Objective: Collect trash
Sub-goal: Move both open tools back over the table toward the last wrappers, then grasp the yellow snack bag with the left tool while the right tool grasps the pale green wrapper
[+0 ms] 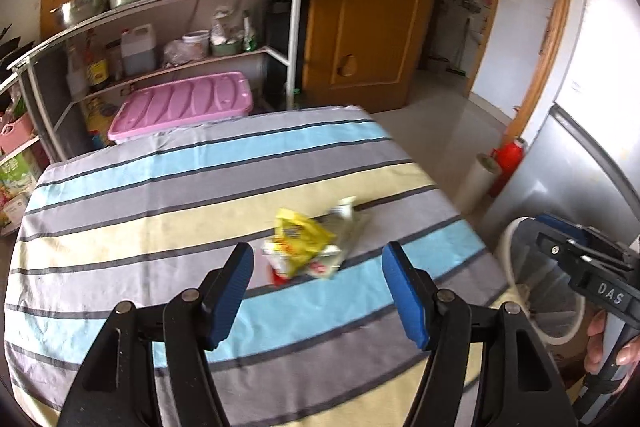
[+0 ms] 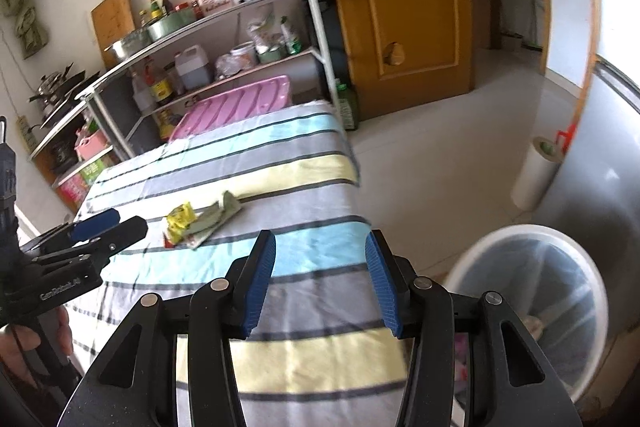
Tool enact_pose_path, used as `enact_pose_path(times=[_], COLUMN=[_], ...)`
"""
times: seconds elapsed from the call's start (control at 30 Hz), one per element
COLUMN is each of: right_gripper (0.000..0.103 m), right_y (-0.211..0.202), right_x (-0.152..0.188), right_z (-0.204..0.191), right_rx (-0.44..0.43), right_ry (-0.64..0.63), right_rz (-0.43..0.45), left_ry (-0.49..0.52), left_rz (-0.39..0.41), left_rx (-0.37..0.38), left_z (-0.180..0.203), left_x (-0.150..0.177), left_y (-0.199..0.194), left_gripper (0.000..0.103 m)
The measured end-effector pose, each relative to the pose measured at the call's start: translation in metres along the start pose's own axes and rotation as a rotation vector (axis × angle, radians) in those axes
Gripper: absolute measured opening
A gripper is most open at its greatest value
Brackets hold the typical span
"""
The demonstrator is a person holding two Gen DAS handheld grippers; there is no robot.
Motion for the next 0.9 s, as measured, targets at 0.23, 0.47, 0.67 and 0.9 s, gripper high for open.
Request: enact_pose_path(times=[0.23, 0.47, 0.67, 0.9], right_gripper=[0.048, 0.048, 0.048, 0.048], right_y=[0.035, 0.061, 0.074, 0.092], right_x=[0.000, 0.001, 0.002, 0.004], right_z=[-0.030, -0.038, -0.048, -0.065], right_rx=[-0.009, 0.019, 0.024, 0.006], right_ry=[-0.019, -0.023, -0.043, -0.067], right_rz=[-0.052, -0.086, -0.108, -0.137], left_ry=[-0.030, 0.012, -0.011, -0.048], left_rz=[-0.053, -0.090, -0.144, -0.133], left_rx=[0.028, 0.037, 0.048, 0.091], left_z=[-0.020, -0.018, -0.028, -0.040], left_x=[0.011, 0.009, 0.016, 0.020], left_y=[0.022, 0.050, 0.068, 0.070], left_gripper=[0.071, 0.072, 0.072, 0.056])
Point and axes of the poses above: each gripper's, at about its wrist camera, not at the fingertips, and y roughly the way its jaws point, z to its right, x to its underside, the point moved 7 cm from there along y, roughly the way its jaws point, and after that the axes turned 13 degrees about y, right-handed, at the moved point
